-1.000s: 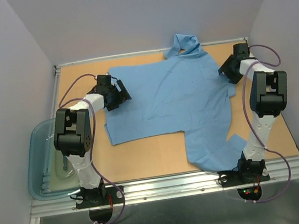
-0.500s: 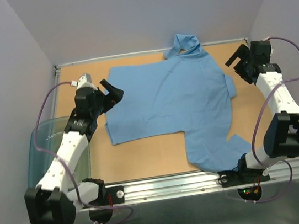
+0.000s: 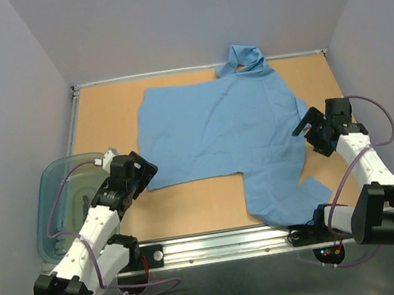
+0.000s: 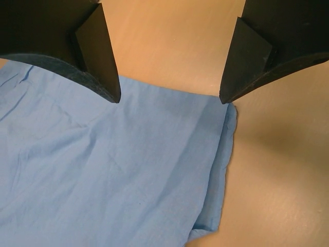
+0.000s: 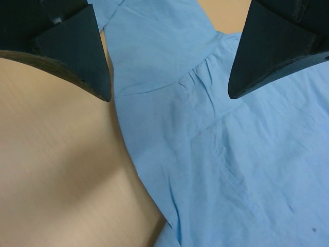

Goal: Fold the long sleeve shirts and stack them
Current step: Fold the shirt

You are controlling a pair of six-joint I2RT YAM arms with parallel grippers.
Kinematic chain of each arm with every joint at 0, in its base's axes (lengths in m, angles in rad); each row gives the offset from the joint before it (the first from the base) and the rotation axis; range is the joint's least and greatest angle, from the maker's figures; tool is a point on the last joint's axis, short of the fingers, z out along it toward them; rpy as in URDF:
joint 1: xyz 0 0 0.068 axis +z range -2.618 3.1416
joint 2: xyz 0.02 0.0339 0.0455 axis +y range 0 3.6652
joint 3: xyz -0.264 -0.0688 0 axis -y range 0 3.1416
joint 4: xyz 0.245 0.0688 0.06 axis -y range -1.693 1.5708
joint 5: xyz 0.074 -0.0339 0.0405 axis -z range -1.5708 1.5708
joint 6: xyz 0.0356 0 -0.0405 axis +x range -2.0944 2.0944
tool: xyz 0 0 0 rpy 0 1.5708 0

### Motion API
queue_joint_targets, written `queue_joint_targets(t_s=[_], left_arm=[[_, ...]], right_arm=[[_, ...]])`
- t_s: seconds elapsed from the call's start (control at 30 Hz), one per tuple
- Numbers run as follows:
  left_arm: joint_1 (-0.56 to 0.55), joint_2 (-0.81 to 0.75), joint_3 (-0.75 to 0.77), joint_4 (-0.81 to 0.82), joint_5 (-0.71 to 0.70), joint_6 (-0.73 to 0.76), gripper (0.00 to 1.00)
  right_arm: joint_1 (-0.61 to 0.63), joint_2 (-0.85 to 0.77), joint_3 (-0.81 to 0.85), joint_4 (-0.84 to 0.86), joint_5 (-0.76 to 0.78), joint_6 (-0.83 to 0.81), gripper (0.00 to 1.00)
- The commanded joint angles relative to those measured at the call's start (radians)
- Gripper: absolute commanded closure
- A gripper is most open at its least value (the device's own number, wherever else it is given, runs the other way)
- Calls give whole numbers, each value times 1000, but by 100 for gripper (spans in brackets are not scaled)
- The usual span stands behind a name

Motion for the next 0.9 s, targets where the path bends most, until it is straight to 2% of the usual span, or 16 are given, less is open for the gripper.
queue_joint_targets(t_s=[0.0,0.17,0.3,0.67,0.8,0.87], left_arm=[[-16,14,-18,2,-75,-77,12],[-54,54,-31,-33,-146,-113,16],[-71,94,-51,-11,-147,-159,22],[-121,241,-49,56,-158,-219,30],[-125,264,-37,63,-156,-217,41],[-126,258,-35,60,-152,-217,54]], right_arm=[[-7,-51,-53,-19,25,-45,0],[-7,-67,-81,-25,24,-55,0],[-7,-70,-98,-25,33,-56,0],[-7,-59,-118,-25,22,-55,0],[-7,-36,-118,-26,-11,-47,0],[-7,-38,-125,-26,-8,-39,0]])
